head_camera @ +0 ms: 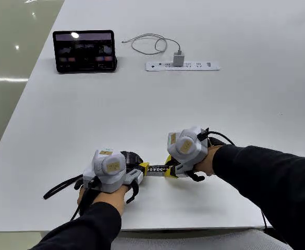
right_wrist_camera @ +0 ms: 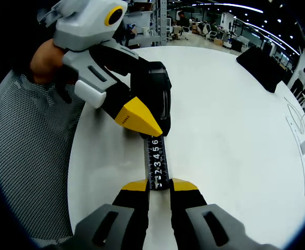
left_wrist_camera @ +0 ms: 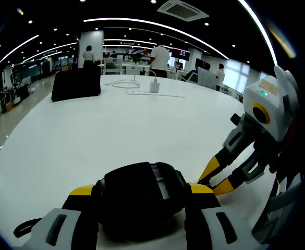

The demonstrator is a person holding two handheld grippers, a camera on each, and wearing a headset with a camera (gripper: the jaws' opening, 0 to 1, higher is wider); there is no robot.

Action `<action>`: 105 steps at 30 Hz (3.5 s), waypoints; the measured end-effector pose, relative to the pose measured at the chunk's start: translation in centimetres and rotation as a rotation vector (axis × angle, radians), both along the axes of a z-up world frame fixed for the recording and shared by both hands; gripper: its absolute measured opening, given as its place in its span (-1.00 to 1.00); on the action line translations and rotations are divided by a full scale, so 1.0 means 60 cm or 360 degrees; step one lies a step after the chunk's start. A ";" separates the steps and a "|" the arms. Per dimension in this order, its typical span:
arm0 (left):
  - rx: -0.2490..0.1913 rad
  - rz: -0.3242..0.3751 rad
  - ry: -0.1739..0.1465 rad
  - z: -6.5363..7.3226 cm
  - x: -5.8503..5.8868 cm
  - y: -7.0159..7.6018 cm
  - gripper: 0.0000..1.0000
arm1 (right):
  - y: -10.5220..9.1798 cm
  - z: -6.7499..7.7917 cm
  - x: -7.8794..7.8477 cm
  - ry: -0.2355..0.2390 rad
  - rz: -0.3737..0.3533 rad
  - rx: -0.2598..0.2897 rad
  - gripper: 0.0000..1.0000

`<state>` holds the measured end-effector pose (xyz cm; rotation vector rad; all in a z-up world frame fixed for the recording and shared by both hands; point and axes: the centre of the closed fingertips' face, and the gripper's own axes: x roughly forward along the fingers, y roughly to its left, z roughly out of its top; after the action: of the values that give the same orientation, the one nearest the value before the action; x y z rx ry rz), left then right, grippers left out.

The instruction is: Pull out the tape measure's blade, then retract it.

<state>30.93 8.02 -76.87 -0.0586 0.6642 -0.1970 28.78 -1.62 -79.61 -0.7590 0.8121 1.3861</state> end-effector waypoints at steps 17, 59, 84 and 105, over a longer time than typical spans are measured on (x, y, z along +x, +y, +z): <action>0.0004 0.0000 0.0001 0.000 0.000 -0.001 0.27 | 0.015 0.000 0.001 0.0004 -0.0009 0.0050 -0.79; -0.0031 0.0002 0.0038 0.000 0.000 0.000 0.25 | 0.043 0.003 -0.005 0.0019 0.0030 0.0152 -0.80; -0.0066 0.0000 0.0071 -0.001 -0.003 0.001 0.24 | 0.075 0.003 0.001 0.0022 0.0038 0.0195 -0.79; -0.0076 0.0010 0.0076 -0.001 -0.003 0.002 0.24 | 0.086 0.002 0.001 0.0025 0.0032 0.0217 -0.77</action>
<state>30.76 8.11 -76.92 -0.1117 0.7069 -0.2057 28.84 3.56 -79.50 -0.6531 0.7162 1.4514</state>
